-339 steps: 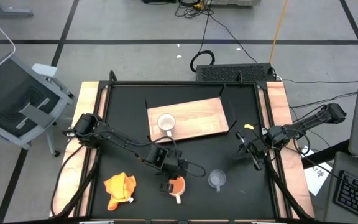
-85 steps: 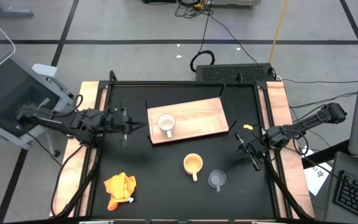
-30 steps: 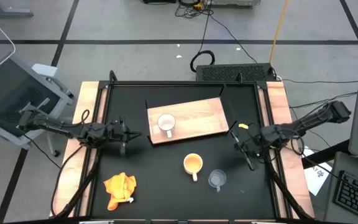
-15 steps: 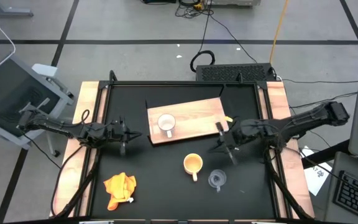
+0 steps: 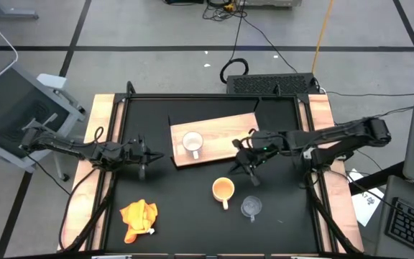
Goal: Stack small to large cups/mugs on shelf
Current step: Put the yellow mug on the shelf
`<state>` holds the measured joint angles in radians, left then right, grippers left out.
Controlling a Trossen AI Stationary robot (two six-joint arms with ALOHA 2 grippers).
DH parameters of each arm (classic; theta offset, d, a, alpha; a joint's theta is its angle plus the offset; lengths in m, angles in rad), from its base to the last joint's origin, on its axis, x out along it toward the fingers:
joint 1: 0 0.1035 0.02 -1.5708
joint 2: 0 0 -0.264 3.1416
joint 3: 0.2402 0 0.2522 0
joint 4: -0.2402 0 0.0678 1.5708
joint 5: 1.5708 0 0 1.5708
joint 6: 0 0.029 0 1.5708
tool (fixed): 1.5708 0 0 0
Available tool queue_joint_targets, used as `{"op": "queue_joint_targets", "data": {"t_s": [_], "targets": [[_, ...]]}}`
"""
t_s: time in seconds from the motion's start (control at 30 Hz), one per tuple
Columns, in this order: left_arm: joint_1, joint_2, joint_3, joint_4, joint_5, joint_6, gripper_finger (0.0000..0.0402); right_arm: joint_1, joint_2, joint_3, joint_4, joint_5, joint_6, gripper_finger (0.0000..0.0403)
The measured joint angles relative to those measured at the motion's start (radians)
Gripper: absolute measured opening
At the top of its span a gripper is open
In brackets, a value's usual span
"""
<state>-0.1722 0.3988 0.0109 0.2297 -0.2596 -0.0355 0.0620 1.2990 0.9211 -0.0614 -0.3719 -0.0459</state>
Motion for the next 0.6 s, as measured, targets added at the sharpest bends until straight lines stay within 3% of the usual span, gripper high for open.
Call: {"op": "queue_joint_targets", "data": {"t_s": [0.27, 0.6], "targets": [[0.0, 0.0, 0.0, -0.001, 0.008, -0.001, 0.0001, -0.003, 0.096, 0.159, -0.263, 0.0, -0.084, 0.0], [0.0, 0.0, 0.0, 0.005, 0.009, -0.001, 0.0001, -0.004, 0.24, 0.304, -0.404, -0.001, -0.073, 0.0]]}}
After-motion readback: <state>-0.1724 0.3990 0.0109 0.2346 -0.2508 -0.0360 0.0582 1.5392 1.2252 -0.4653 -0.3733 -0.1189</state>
